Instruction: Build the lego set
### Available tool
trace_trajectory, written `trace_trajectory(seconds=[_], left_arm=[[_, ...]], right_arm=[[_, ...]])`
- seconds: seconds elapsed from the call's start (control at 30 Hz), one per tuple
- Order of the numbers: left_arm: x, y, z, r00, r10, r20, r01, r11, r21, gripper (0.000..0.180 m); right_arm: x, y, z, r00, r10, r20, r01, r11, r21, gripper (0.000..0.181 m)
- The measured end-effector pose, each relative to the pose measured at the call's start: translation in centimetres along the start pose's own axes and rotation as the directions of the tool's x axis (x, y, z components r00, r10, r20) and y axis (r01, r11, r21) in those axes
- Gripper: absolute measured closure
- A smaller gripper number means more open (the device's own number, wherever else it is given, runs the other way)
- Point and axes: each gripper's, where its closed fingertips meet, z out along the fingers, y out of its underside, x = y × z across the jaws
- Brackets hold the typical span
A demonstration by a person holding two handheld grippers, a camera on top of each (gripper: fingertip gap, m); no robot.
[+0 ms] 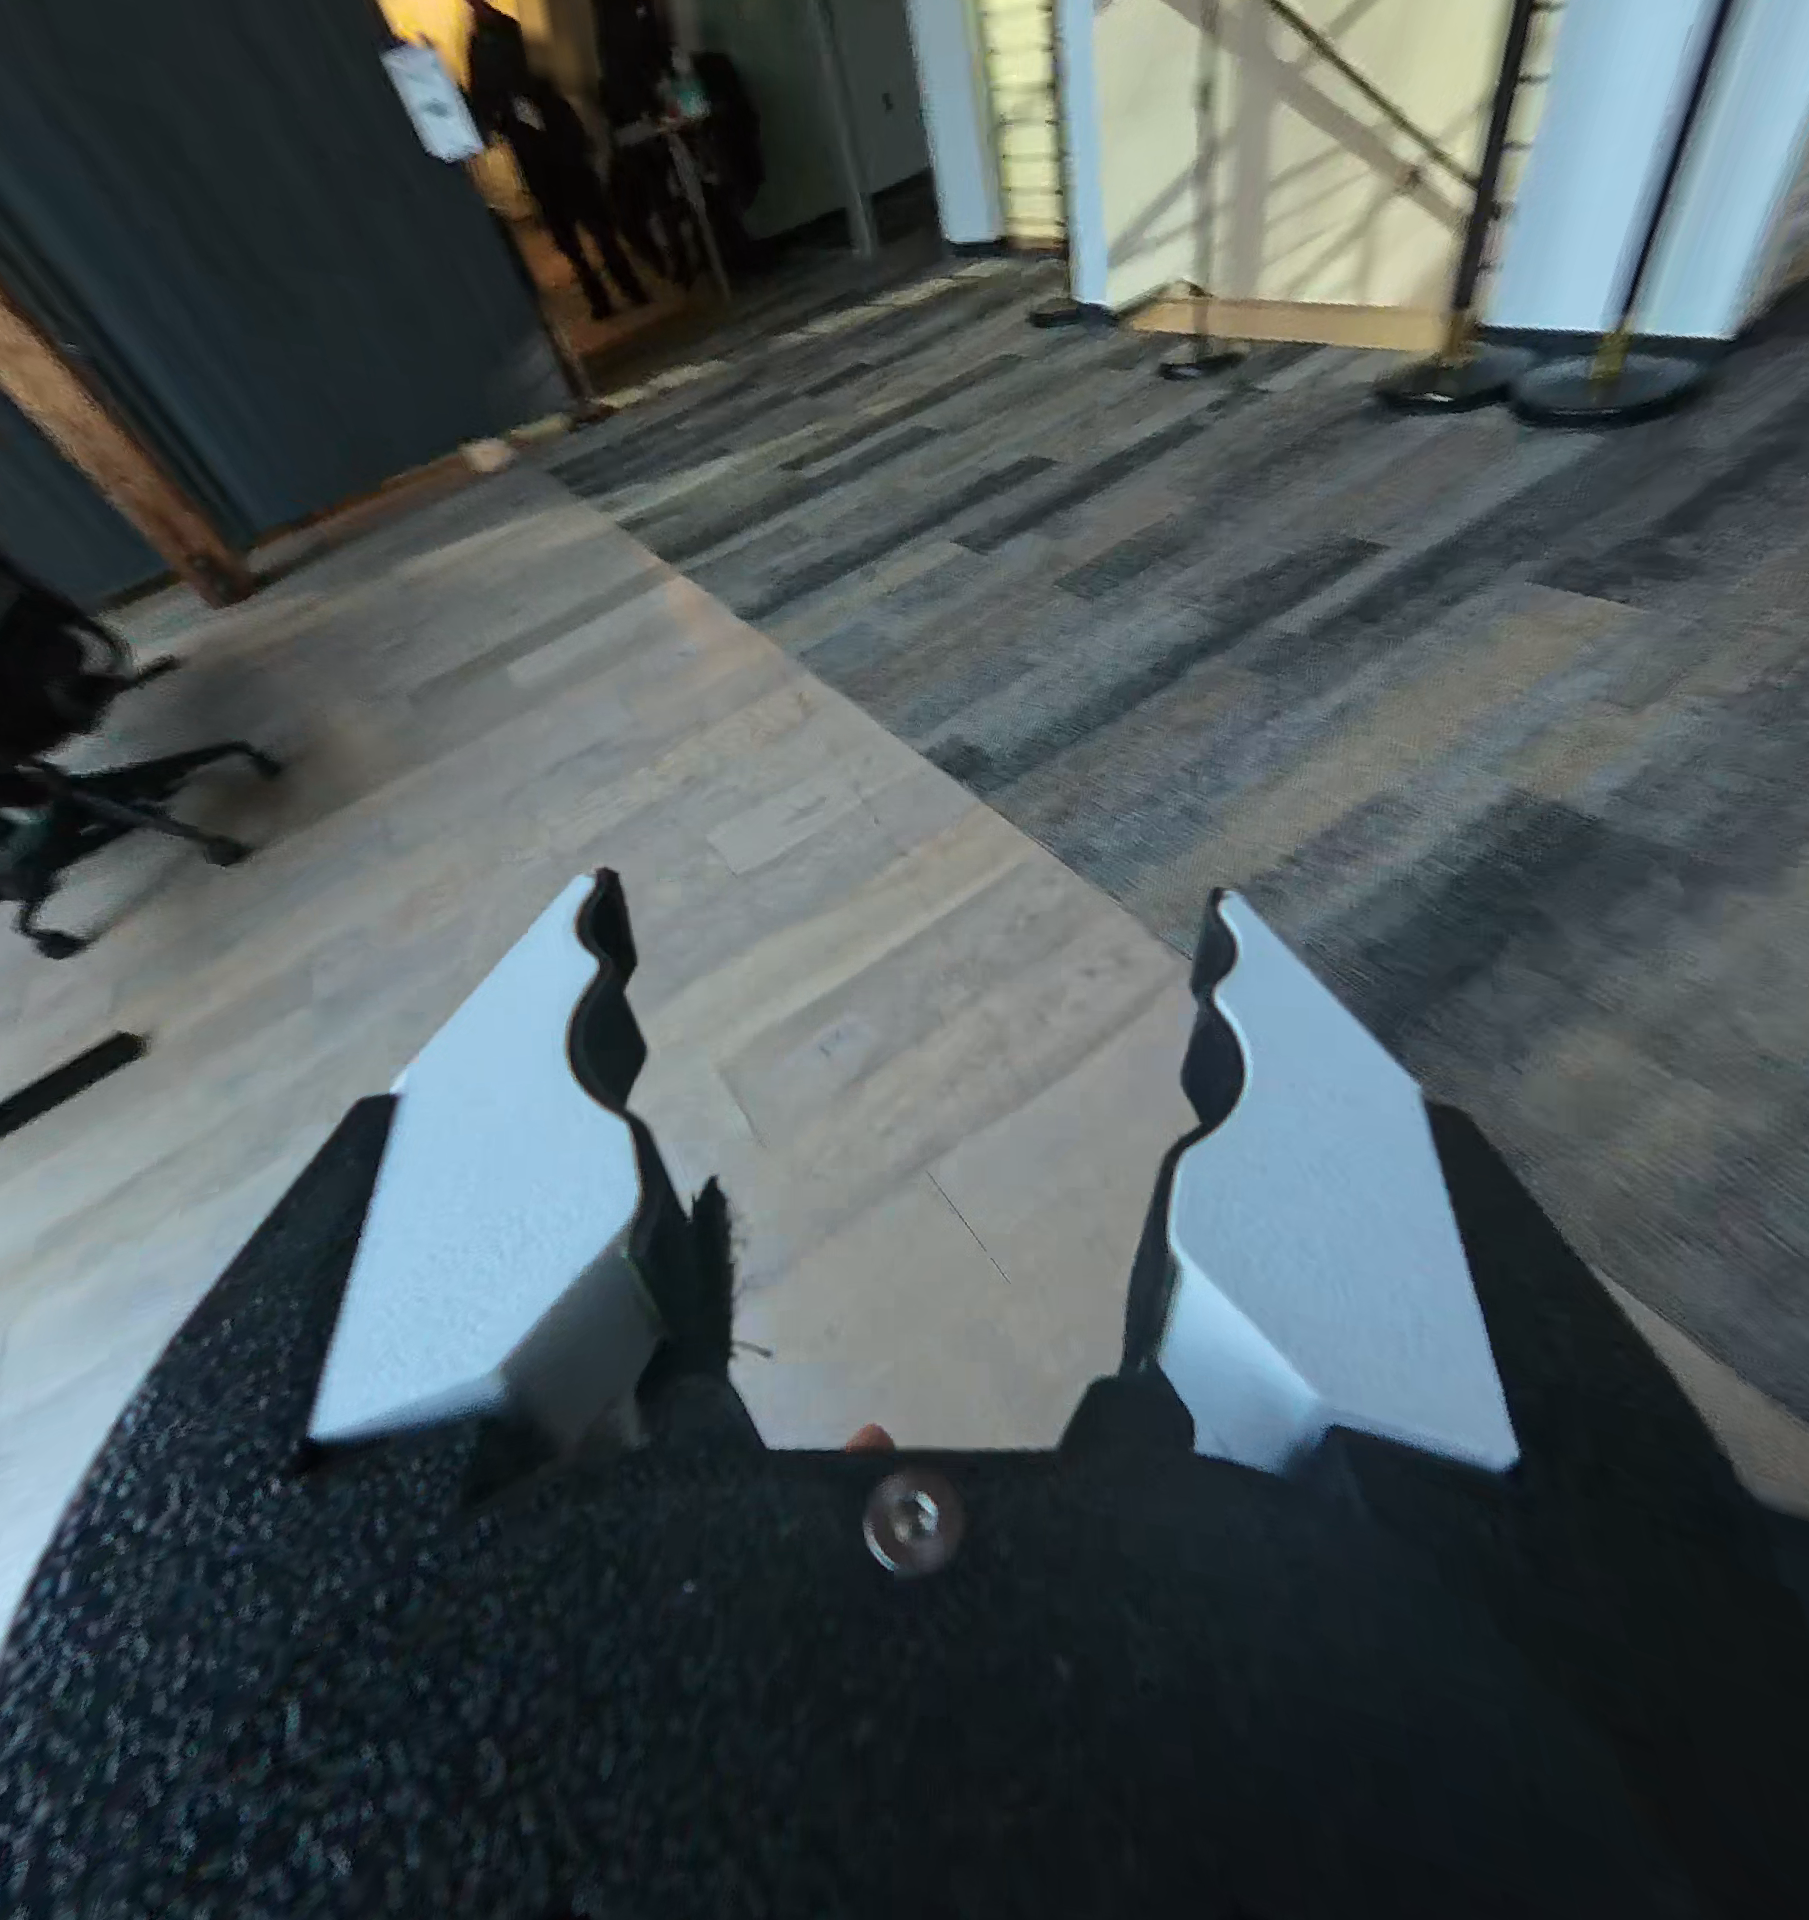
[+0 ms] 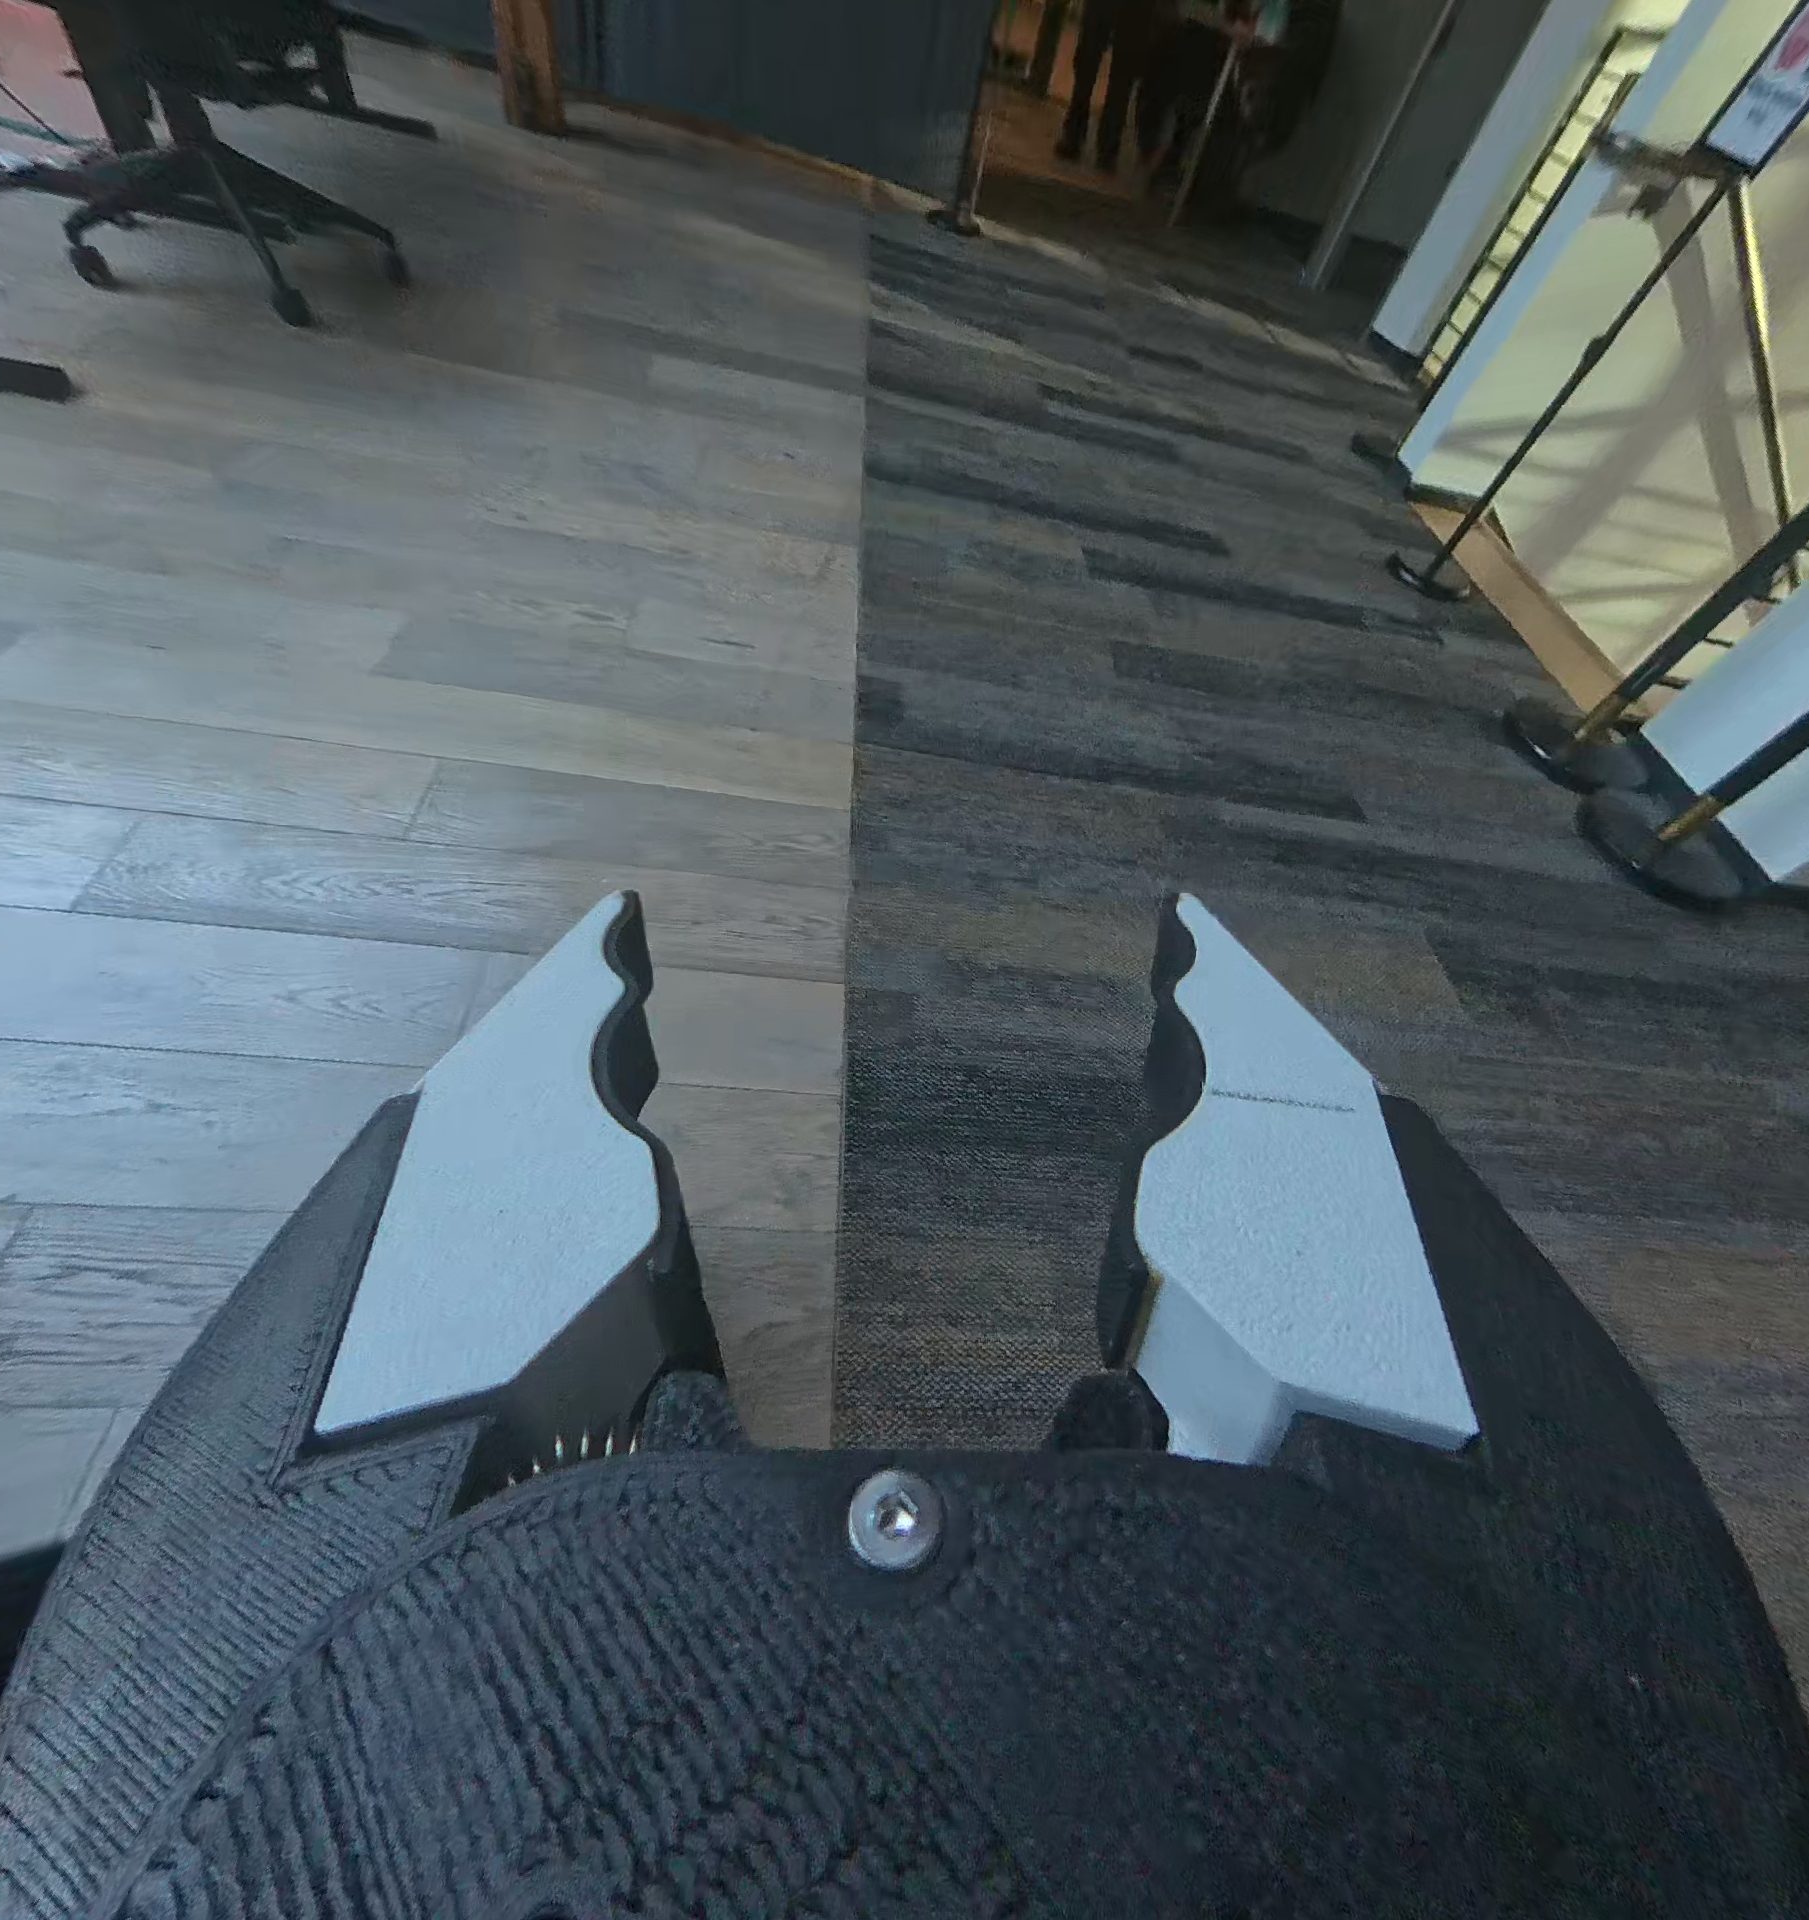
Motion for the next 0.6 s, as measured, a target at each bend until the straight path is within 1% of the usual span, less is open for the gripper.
trace_trajectory(seconds=[0.03,0.07,0.13,0.2,0.27,0.43,0.53,0.6], left_arm=[[-1.1,-0.7,3.4,0.999,0.001,0.05,-0.001,1.0,0.015,0.071],[-2.2,-1.1,6.7,0.996,-0.02,0.084,0.02,1.0,0.002,0.07],[-3.5,-1.8,12.8,0.995,-0.067,0.078,0.072,0.996,-0.058,0.068],[-5.3,-2.8,18.8,0.996,-0.075,0.056,0.08,0.992,-0.096,0.069],[-8.1,-2.9,24.2,0.993,-0.086,0.077,0.096,0.986,-0.138,0.07],[-16.7,-1.9,37.8,0.965,-0.168,0.204,0.206,0.961,-0.186,0.073],[-22.1,-2.1,47.1,0.948,-0.194,0.252,0.242,0.955,-0.173,0.072],[-25.0,-3.0,54.0,0.952,-0.18,0.249,0.229,0.956,-0.182,0.071]], right_arm=[[1.4,0.2,3.3,1.0,0.005,-0.001,-0.005,0.999,-0.034,0.085],[2.8,0.2,6.6,1.0,0.019,0.001,-0.019,0.997,-0.071,0.085],[5.5,-1.0,13.1,0.998,0.066,0.005,-0.064,0.989,-0.132,0.085],[7.6,-3.2,20.0,0.995,0.093,0.025,-0.088,0.985,-0.146,0.085],[9.8,-5.5,27.4,0.996,0.077,0.034,-0.071,0.986,-0.152,0.085],[13.9,-12.4,47.7,0.997,0.05,0.06,-0.044,0.995,-0.094,0.085],[16.8,-16.2,59.7,0.999,0.039,0.003,-0.039,0.998,-0.047,0.085],[18.7,-18.5,67.0,0.998,0.05,-0.034,-0.051,0.998,-0.027,0.085]])
